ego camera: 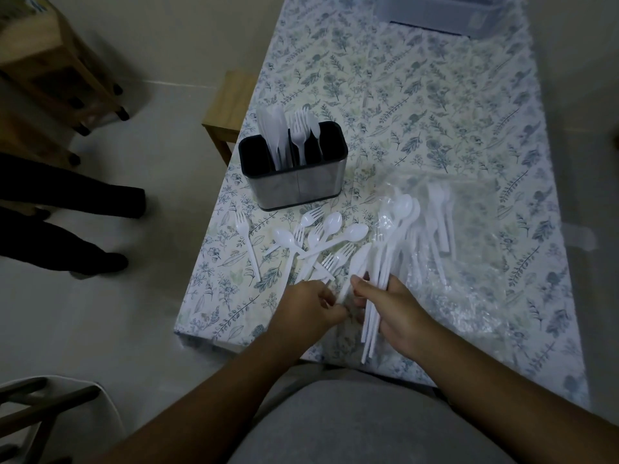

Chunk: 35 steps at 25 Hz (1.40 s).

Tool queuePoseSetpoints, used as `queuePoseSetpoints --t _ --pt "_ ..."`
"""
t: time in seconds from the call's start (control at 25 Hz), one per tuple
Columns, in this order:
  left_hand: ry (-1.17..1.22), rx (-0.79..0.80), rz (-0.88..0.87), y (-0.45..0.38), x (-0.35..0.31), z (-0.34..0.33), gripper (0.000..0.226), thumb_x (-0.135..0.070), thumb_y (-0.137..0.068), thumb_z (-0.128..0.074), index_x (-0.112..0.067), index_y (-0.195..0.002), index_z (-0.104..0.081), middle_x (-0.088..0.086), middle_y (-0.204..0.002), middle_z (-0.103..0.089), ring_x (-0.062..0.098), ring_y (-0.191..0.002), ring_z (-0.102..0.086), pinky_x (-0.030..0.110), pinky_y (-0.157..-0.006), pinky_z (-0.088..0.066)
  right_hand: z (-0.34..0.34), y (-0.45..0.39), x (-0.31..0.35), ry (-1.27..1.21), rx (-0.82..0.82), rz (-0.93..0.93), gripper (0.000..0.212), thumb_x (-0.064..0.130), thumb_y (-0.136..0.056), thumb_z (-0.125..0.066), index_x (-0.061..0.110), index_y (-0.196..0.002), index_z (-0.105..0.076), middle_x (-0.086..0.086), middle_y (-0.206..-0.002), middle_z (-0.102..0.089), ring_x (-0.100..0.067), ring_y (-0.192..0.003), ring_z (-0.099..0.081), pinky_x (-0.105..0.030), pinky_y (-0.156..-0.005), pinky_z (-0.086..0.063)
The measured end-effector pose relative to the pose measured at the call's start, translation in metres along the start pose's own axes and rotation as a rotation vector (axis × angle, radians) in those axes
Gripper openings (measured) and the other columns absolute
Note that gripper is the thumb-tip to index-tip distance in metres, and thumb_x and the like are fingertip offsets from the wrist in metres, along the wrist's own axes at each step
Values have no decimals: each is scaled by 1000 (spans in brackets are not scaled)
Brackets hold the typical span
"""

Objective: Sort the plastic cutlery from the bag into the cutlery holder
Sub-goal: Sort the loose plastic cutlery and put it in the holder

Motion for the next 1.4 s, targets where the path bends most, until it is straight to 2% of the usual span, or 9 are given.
queuePoseSetpoints --t 0.08,0.2,0.28,0.44,0.64,0.76,0.88,1.24,1.4 --pt "10 36 -109 4 -11 -5 15 -33 -77 -76 -19 -81 -73 -11 -60 -59 0 -54 -53 17 -54 -43 -5 -1 -3 -27 23 2 29 25 -87 -77 8 -108 -66 -13 -99 -75 -30 -98 -72 -50 -89 -59" --pt "-149 -40 -243 0 -3 -9 18 -32 -90 -62 -17 -93 -72 -4 -83 -66 9 -76 -60 26 -67 -50 -1 -4 0 44 -119 50 7 21 -90 -70 14 -92 -70 -10 -82 -70 -29 -84 -67 -50 -89 -56" --pt "-301 -108 -248 -4 12 -9 21 -19 -91 -59 -11 -109 -68 6 -103 -63 21 -94 -58 33 -76 -53 3 -3 4 -22 -160 28 7 21 -92 -68 15 -94 -67 -6 -72 -61 -25 -68 -61 -47 -75 -56" --pt "-349 -194 -204 -10 25 -1 27 -13 -91 -60 -7 -118 -62 11 -111 -57 24 -100 -54 30 -76 -48 -1 4 10 -68 -106 -16 13 17 -94 -68 11 -105 -62 -4 -72 -55 -18 -58 -52 -32 -53 -47" --pt "-307 -243 -136 -19 28 7 23 -18 -92 -63 -12 -114 -58 5 -111 -56 18 -96 -53 26 -71 -45 -1 5 11 -14 -75 -3 23 13 -92 -70 15 -113 -64 -5 -79 -60 -18 -64 -56 -32 -55 -49" --pt "-333 -281 -132 -22 30 13 32 -16 -90 -67 -10 -120 -59 9 -114 -58 24 -103 -54 32 -78 -50 0 4 13 25 -77 10 21 14 -92 -70 16 -112 -64 -6 -81 -61 -18 -66 -57 -32 -54 -50" --pt "-370 -286 -131 -26 32 16 31 -13 -91 -65 -8 -121 -61 10 -113 -59 24 -105 -55 29 -79 -47 -2 3 11 38 -66 9 21 15 -91 -70 16 -112 -65 -7 -82 -61 -19 -67 -57 -32 -54 -49" --pt "-412 -208 -155 -35 21 30 24 -16 -90 -60 -5 -109 -69 12 -94 -72 26 -82 -67 38 -71 -57 -6 6 16 60 -56 7 14 16 -92 -69 22 -105 -66 -6 -85 -63 -21 -72 -59 -33 -58 -50" --pt "-255 -256 -138 -24 17 28 23 -12 -92 -61 -11 -113 -71 4 -97 -75 18 -83 -70 35 -74 -59 -7 9 21 66 -59 17 12 16 -93 -68 21 -104 -66 -5 -84 -62 -20 -72 -59 -32 -58 -50"
Point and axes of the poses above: each hand's wrist, its own y-axis away from the middle knuckle, its own z-axis out of the back of the hand, x = y × z, the point moved 4 cm from there along -y, towards the middle knuckle
